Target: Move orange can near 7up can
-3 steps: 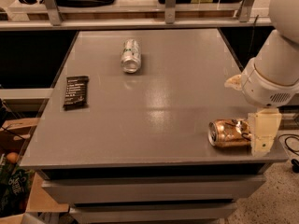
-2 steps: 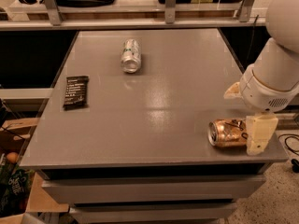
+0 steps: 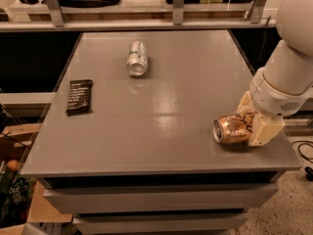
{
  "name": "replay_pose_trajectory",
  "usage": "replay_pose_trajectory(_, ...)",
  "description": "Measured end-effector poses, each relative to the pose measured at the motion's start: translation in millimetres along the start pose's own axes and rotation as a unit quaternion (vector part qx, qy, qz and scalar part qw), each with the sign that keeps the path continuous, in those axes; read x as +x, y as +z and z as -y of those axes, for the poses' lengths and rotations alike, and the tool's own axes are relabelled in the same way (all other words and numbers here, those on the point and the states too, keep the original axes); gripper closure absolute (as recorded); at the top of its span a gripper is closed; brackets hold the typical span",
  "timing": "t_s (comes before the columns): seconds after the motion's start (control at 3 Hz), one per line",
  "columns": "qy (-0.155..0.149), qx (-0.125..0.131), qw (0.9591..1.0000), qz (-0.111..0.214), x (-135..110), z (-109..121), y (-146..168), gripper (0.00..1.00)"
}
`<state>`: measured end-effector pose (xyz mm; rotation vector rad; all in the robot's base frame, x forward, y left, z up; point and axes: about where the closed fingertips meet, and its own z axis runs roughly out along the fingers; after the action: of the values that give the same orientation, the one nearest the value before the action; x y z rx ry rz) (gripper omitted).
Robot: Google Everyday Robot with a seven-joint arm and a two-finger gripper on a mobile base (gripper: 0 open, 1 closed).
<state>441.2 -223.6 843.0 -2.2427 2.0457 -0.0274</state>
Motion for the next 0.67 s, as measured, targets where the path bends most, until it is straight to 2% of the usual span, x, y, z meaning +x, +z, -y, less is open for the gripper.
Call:
replay_pose_trajectory(0.33,-0.011,0.013,0.9998,-0.001,-3.9,11.6,-14.9,0.87)
replay_pose_trajectory(0.67,-0.024,0.039,0.9990,-0.001,-10.9,32.9,-40.0,1.00)
